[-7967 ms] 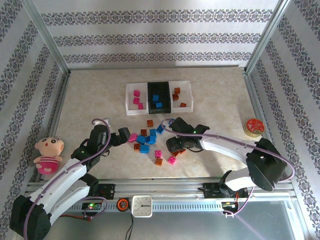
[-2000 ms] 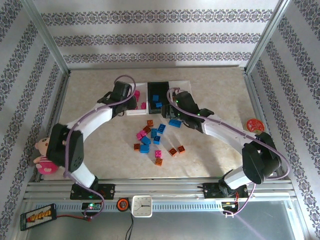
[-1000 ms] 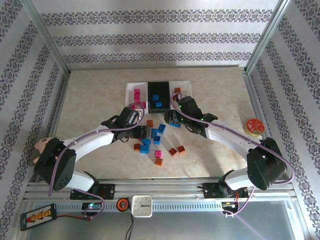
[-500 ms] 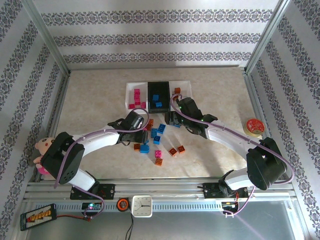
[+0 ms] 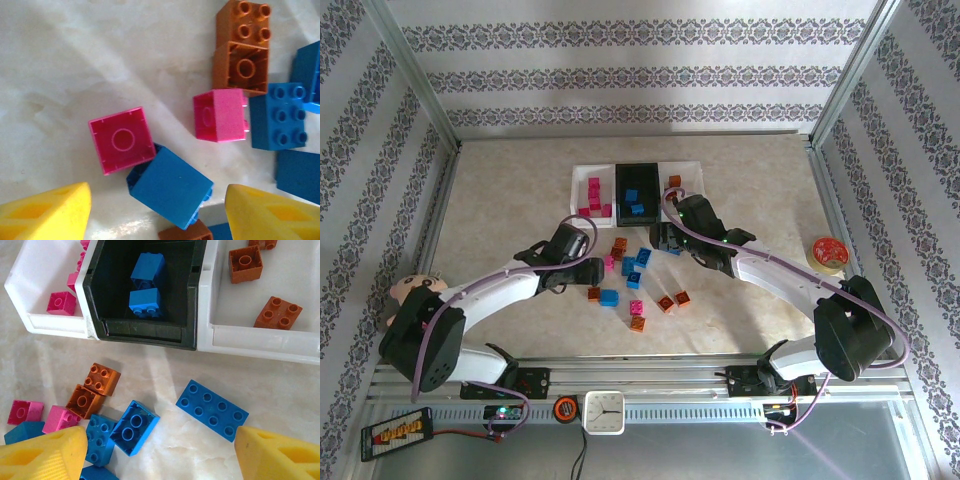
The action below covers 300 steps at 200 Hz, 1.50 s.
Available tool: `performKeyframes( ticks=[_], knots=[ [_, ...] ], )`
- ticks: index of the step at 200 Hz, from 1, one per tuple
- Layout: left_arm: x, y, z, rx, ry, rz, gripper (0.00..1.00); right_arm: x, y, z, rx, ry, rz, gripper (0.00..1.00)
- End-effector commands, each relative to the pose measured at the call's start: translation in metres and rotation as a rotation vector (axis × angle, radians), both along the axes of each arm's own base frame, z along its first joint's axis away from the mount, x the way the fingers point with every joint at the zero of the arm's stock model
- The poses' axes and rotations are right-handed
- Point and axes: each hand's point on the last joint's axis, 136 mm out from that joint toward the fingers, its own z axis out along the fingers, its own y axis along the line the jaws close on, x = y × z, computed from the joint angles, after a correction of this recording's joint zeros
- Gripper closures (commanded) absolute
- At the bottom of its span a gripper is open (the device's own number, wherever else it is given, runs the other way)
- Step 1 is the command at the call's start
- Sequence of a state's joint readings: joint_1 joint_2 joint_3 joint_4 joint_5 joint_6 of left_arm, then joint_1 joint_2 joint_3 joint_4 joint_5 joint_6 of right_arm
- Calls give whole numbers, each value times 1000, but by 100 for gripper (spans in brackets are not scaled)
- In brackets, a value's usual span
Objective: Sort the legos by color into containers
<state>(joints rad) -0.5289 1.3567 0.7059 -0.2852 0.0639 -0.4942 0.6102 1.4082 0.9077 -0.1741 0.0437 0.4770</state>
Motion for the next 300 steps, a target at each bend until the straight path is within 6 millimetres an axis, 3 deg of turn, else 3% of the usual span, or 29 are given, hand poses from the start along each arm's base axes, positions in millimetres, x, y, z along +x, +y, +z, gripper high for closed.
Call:
performKeyframes(
  ticks=[1,59,100,144,173,205,228,251,273,300],
  knots=[
    [-4,-10,4,-19,20,-27,29,0,-4,2,15,-4,-20,22],
    [-10,-16,-29,28,76,-11,28,0,-5,2,14,-7,-20,22],
    [3,-20,-34,37,33,-11,34,-2,-7,2,10,-6,-21,22],
    [16,-21,-26,65,-18,-24,31,-3,-7,1,9,-5,-21,22],
    [13,-22,-28,63,3,-35,43,-1,-7,3,11,-8,-20,22],
    [-3,-16,-32,53,38,-26,53,-2,-10,3,4,-11,-26,22],
    [-12,-17,-9,12,17,-26,57,-1,-13,5,8,-18,-36,22],
    [-7,-24,34,-56,-58,-34,57,0,-18,8,11,-27,-50,22],
    [14,-41,68,-100,-122,-62,57,-1,-24,10,17,-33,-69,22],
    [67,-77,96,-123,-188,-92,59,-5,-32,4,16,-24,-89,22]
  ],
)
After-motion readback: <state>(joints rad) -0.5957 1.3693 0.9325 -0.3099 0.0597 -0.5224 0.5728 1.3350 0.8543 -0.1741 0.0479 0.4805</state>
